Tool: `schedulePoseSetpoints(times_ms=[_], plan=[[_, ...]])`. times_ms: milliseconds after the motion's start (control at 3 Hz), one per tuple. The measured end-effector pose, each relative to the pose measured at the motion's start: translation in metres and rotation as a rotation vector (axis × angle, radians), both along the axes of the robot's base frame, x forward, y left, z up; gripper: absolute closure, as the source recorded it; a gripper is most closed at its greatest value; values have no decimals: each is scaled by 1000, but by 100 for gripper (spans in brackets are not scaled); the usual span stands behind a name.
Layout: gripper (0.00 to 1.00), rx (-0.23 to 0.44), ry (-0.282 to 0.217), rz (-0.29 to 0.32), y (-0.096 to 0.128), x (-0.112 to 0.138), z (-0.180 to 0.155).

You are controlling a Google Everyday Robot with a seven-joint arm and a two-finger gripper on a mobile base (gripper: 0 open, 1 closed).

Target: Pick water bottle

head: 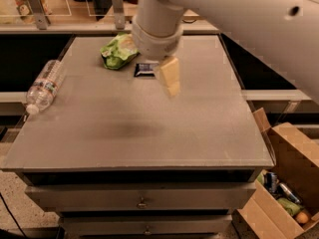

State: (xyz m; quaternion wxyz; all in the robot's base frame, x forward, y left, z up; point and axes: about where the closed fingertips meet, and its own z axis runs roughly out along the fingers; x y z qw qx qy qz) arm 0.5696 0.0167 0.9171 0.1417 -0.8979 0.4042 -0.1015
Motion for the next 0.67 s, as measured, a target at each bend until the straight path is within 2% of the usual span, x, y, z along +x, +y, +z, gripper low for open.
schedulePoseSetpoints(times_ms=[333,667], plan=[[0,-4,-57,250,70,18,11],[0,-27,-75,390,126,31,13]])
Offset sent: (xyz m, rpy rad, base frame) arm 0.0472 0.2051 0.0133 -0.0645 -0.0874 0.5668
